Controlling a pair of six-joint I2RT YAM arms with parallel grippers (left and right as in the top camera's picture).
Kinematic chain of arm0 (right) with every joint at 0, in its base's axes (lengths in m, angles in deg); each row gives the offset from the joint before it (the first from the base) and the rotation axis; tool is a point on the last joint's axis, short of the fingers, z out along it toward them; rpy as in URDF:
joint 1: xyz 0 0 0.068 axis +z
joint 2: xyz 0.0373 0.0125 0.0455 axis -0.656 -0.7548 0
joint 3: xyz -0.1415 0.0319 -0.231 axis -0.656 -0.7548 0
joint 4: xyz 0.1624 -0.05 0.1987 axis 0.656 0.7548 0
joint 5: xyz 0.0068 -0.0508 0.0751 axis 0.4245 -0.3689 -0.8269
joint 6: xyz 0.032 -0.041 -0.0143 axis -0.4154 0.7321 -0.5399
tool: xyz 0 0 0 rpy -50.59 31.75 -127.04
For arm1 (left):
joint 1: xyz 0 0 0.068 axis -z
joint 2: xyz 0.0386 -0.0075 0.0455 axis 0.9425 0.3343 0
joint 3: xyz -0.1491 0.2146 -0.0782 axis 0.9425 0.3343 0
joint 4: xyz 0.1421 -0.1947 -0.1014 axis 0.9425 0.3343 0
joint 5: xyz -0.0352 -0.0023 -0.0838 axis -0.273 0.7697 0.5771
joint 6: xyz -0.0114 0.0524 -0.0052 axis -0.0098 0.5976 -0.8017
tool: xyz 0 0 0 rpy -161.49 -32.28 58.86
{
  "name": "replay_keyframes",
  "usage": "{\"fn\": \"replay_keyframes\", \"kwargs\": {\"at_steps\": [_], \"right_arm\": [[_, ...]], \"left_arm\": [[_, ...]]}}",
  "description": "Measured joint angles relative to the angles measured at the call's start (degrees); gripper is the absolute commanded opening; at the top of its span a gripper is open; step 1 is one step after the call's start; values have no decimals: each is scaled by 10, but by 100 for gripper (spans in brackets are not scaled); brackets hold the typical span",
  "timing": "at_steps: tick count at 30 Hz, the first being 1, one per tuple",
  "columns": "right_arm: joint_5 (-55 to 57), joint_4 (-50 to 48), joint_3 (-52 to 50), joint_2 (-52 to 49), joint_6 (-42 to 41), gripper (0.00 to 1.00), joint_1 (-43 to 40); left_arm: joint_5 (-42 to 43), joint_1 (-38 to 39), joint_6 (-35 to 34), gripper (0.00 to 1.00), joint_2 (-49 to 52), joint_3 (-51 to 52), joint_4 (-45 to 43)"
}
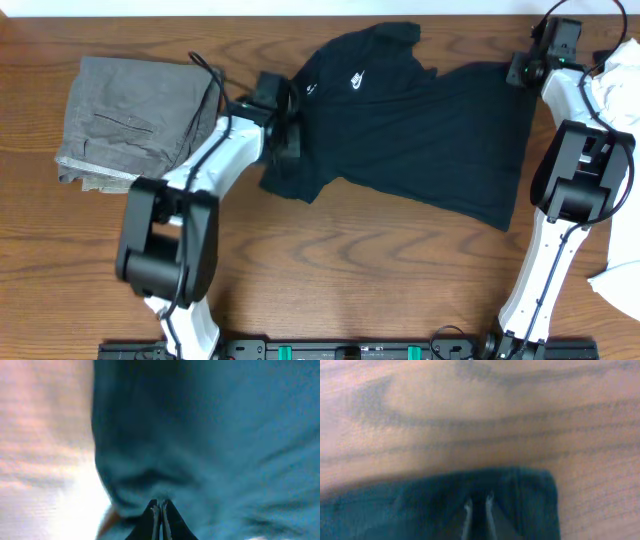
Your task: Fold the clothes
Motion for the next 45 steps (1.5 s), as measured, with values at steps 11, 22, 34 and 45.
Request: {"fn": "replay_keyframes", "kwargs": {"at_steps": [11,22,34,45], "right_arm": [[-71,333,96,31,-12,1,2],[-126,624,13,64,-68,1,17],[-122,588,-171,90,-91,1,42],[-3,462,-324,207,-178,1,41]], "left_arm": [[-42,0,0,6,-71,-26,-38],[-82,0,9,6,-40,-25,-64],[-82,-1,14,6,-32,-24,-33],[-82,-1,14,6,-32,-24,-30]]}}
